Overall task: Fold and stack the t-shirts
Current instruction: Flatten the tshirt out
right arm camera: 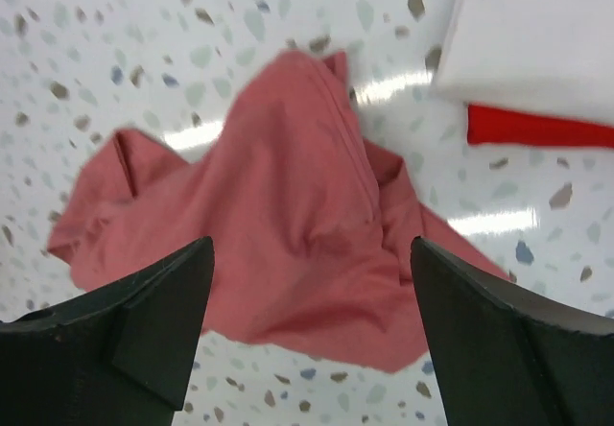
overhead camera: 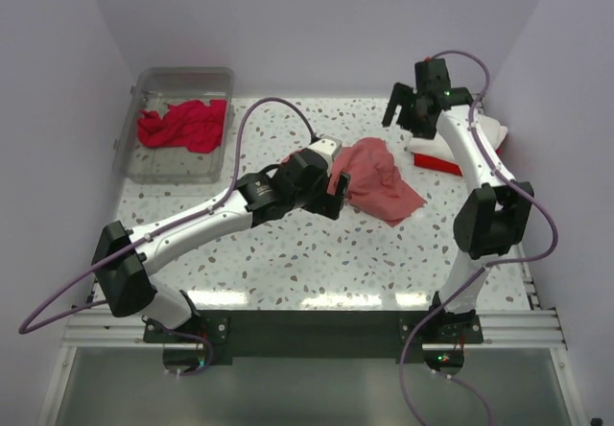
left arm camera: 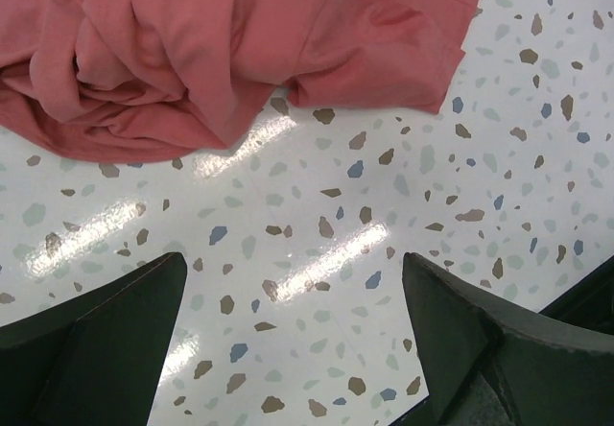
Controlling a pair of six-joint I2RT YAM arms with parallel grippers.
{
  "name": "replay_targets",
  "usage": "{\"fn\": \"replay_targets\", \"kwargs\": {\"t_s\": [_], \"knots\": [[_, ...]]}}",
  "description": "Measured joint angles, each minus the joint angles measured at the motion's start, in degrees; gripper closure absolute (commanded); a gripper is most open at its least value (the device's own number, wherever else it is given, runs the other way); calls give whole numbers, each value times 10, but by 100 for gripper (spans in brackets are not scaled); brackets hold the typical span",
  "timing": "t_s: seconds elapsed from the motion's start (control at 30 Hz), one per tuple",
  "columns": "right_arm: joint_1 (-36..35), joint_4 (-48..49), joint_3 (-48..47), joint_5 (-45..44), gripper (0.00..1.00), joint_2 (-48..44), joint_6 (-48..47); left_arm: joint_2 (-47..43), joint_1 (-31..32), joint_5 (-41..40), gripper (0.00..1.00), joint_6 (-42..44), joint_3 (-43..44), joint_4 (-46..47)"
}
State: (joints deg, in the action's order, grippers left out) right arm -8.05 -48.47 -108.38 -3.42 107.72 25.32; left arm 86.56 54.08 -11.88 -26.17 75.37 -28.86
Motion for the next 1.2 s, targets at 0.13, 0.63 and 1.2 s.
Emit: {"fn": "replay_targets", "kwargs": {"t_s": [0.13, 0.63, 1.2], "knots": [[-20, 17, 183, 6, 14, -90, -4, -9, 0, -9, 0, -5, -13, -3], [-35, 104, 473, 47, 37, -192, 25, -2, 0, -9, 0, -9, -19, -5], [-35, 151, 480, 46, 42, -125, 12, 0, 0, -10, 0, -18, -19, -7]]}}
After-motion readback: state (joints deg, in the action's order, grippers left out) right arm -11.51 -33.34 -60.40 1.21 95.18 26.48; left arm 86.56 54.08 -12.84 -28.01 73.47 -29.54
